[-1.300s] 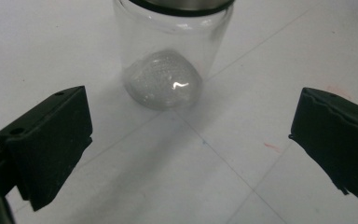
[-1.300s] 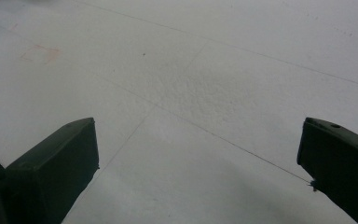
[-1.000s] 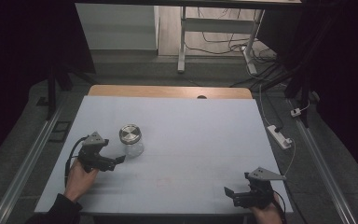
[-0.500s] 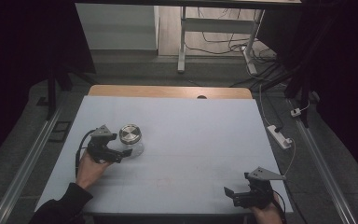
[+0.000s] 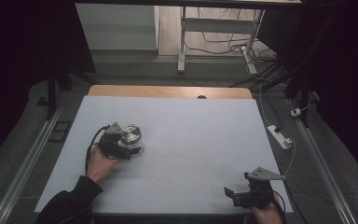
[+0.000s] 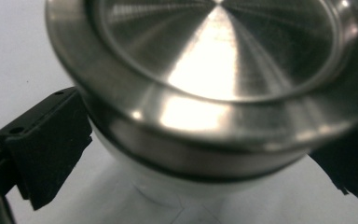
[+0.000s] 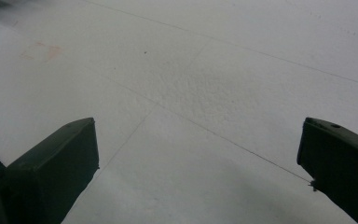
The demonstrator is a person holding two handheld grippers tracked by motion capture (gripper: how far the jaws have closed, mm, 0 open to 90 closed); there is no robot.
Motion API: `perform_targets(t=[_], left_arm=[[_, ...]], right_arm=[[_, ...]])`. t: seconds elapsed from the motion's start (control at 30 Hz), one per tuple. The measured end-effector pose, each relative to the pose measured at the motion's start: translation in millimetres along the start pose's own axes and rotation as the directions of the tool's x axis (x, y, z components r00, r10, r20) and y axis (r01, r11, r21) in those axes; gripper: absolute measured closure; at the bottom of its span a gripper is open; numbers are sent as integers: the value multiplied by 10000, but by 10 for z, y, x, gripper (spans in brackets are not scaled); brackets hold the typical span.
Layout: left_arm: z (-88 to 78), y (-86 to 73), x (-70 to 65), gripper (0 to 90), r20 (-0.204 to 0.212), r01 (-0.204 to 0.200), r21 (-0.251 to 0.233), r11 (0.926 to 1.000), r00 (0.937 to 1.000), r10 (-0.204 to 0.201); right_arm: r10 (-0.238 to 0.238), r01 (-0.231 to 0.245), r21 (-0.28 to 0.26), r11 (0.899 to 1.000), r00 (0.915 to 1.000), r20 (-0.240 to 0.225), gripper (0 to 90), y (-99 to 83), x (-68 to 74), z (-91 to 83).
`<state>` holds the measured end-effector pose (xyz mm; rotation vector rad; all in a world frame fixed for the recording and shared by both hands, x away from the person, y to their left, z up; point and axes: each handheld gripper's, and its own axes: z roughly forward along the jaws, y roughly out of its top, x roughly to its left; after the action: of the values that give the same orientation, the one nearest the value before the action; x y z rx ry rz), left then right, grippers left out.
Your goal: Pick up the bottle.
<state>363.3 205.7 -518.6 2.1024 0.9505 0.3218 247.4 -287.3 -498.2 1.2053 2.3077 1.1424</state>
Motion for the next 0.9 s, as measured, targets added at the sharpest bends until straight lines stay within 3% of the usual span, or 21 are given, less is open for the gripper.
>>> perform_targets(t=[0.27, 0.43, 0.9], left_arm=[[31, 24, -12, 26, -275, -194, -26, 9998, 9994, 194], [9, 22, -36, 141, -476, -418, -155, 9990, 9980, 410], [-2, 33, -49, 149, -535, -366, -96, 9993, 9979, 361]], right_arm=[[-17, 17, 22, 10000, 10000, 6, 0, 1, 2, 2], [-29, 29, 20, 10000, 10000, -4, 0, 0, 2, 2], [-73, 73, 7, 10000, 10000, -15, 0, 0, 5, 2]])
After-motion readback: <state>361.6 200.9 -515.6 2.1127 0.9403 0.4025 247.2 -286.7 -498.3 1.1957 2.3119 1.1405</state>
